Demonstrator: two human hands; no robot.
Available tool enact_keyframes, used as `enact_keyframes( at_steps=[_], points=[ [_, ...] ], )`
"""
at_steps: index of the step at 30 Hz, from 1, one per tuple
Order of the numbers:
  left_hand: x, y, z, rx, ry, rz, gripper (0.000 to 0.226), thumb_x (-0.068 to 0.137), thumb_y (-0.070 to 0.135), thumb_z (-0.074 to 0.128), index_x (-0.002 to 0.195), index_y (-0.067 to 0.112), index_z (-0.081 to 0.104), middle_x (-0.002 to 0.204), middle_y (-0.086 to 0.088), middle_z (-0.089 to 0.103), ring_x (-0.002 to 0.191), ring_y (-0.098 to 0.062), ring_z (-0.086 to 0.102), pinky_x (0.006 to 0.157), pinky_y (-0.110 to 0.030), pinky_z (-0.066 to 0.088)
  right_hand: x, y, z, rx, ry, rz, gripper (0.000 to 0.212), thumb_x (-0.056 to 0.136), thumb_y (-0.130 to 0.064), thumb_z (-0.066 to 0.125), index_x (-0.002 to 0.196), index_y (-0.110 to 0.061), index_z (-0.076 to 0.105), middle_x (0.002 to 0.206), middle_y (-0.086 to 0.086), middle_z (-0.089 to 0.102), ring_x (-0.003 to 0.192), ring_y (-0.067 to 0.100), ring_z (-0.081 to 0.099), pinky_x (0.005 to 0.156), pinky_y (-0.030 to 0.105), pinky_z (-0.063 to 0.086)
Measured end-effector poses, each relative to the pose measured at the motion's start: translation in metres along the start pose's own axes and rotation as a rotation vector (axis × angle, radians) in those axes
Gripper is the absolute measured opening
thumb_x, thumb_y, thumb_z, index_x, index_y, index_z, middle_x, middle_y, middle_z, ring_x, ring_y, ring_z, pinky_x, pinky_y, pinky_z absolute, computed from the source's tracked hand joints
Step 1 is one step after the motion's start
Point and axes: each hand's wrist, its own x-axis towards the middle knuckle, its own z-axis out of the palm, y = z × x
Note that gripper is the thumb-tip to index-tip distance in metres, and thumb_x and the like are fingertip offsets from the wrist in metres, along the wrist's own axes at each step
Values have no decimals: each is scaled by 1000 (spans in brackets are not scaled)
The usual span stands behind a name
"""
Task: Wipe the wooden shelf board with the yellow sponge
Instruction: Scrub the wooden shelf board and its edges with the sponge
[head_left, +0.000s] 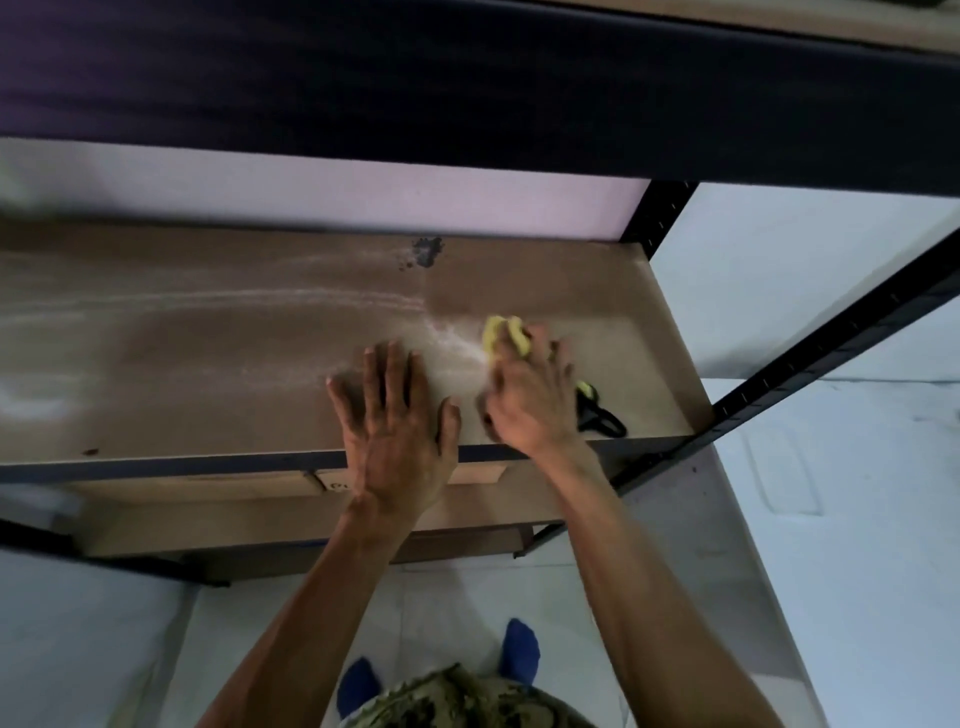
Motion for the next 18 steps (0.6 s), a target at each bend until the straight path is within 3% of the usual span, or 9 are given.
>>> enact_keyframes(
  at_steps=[5,10,15,18],
  points=[
    [0,-4,0,-7,-5,8,75,96,58,16,158,16,16,168,-8,3,154,-27,-7,118,-65,-6,19,13,-21,89,-52,26,53,99,-35,47,150,-31,30,142,7,25,127,31,32,110,49,28],
    [1,-1,0,6,-19,-15,75,96,57,14,158,14,14,168,-10,2,154,-28,-8,119,-65,-6,-9,69,-35,50,-118,346,60,97,-30,48,151,-26,24,149,14,20,138,44,21,114,56,19],
    [0,-1,-1,17,-17,-4,77,95,59,9,158,15,17,168,-9,4,154,-28,-6,119,-64,-6,-3,-10,-11,68,-141,86,64,93,-33,53,150,-25,25,146,10,22,131,38,27,109,50,30],
    [-1,-3,-1,-3,-11,12,76,96,59,11,159,18,13,168,-7,-1,154,-27,-8,119,-65,-6,18,-15,-19,134,-239,69,61,99,-35,44,155,-28,19,153,10,18,137,40,24,114,53,26]
  ],
)
